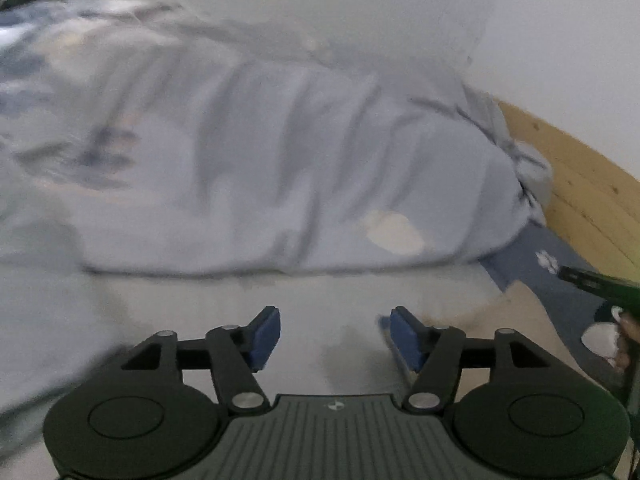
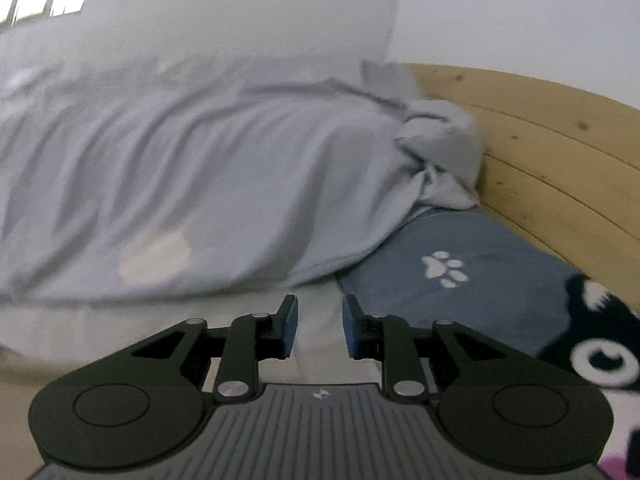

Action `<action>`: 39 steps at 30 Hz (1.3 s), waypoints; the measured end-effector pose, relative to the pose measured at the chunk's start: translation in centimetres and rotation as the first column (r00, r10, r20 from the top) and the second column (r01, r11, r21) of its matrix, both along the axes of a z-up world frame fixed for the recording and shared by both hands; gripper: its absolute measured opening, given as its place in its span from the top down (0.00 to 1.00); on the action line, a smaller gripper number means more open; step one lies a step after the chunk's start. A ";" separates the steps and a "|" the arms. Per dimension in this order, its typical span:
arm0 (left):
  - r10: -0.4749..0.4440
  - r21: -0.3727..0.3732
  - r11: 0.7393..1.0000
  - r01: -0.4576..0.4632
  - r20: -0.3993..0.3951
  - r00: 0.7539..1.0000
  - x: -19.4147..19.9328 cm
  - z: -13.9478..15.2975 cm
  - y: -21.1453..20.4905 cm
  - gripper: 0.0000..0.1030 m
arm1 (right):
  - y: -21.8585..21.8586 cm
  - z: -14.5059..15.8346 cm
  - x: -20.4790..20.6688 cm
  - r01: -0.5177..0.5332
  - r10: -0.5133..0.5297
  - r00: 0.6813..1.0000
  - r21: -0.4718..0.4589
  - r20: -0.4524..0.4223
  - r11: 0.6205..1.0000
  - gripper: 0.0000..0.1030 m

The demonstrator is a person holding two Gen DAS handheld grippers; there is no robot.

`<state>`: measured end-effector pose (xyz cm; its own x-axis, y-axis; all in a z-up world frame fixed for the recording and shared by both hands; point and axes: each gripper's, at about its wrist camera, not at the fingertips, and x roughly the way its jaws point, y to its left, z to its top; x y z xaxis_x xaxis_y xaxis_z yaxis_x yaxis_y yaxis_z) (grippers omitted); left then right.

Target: Fold clothes

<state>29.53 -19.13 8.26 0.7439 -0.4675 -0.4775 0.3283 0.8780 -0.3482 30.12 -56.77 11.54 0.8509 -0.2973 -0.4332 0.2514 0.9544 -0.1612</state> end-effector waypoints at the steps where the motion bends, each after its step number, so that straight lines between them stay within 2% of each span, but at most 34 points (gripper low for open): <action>1: 0.016 0.007 1.000 -0.016 0.019 1.000 -1.1 0.9 1.4 0.40 | 0.3 1.1 -1.3 0.003 -0.003 1.000 0.019 0.020 1.000 0.78; 3: 0.041 -0.007 0.999 -0.041 0.041 0.998 -3.3 3.0 4.0 0.39 | 0.6 3.7 -4.4 -0.016 0.013 0.997 0.051 0.070 0.999 0.77; 5: 0.059 -0.033 0.998 -0.057 0.080 0.995 -6.3 5.6 6.7 0.36 | 1.4 6.6 -7.7 -0.040 0.034 0.994 0.063 0.103 0.997 0.70; 8: 0.080 -0.097 0.993 -0.067 0.131 0.988 -11.8 10.0 10.7 0.31 | 3.3 12.3 -14.2 -0.099 0.086 0.981 0.073 0.172 0.992 0.65; 9: 0.080 -0.119 0.991 -0.063 0.147 0.986 -13.7 11.4 11.9 0.29 | 4.1 14.4 -16.7 -0.125 0.109 0.975 0.073 0.194 0.989 0.65; 11: 0.086 -0.166 0.985 -0.055 0.186 0.979 -18.0 14.1 14.2 0.22 | 5.7 18.5 -22.0 -0.178 0.158 0.958 0.066 0.239 0.982 0.54; 13: 0.084 -0.206 0.978 -0.039 0.216 0.973 -22.3 16.0 16.2 0.18 | 7.3 21.9 -27.2 -0.234 0.209 0.932 0.054 0.296 0.971 0.48; 16: 0.063 -0.233 0.972 0.000 0.260 0.964 -28.1 18.5 18.2 0.16 | 9.7 25.7 -34.3 -0.303 0.277 0.899 0.027 0.340 0.952 0.47; 18: 0.054 -0.224 0.974 0.011 0.281 0.958 -31.5 19.5 19.2 0.14 | 11.1 27.1 -38.0 -0.337 0.302 0.883 0.034 0.360 0.941 0.42; 19: 0.052 -0.218 0.976 0.013 0.288 0.956 -33.4 19.9 19.7 0.14 | 11.8 27.7 -39.9 -0.355 0.316 0.874 0.040 0.368 0.934 0.37; 20: 0.052 -0.216 0.976 0.012 0.290 0.956 -34.6 20.2 20.1 0.13 | 12.6 27.8 -41.4 -0.364 0.323 0.870 0.042 0.374 0.931 0.33; 24: 0.053 -0.176 0.984 0.002 0.307 0.950 -40.0 20.7 21.4 0.08 | 16.0 27.8 -46.7 -0.393 0.337 0.857 0.071 0.390 0.917 0.30; 26: 0.054 -0.136 0.991 -0.010 0.320 0.946 -42.1 20.4 21.6 0.07 | 17.7 27.0 -48.1 -0.421 0.350 0.850 0.108 0.393 0.900 0.20; 29: 0.070 -0.097 0.994 -0.041 0.310 0.948 -44.0 19.3 22.0 0.04 | 20.6 24.9 -48.8 -0.449 0.366 0.850 0.159 0.378 0.879 0.15; 34: 0.121 -0.012 0.992 -0.123 0.299 0.947 -44.9 15.8 22.6 0.00 | 27.0 19.4 -46.4 -0.501 0.429 0.846 0.195 0.318 0.843 0.12; 39: 0.176 0.107 0.973 -0.207 0.243 0.954 -42.2 10.0 23.3 0.00 | 33.1 13.2 -42.0 -0.531 0.480 0.839 0.193 0.254 0.825 0.05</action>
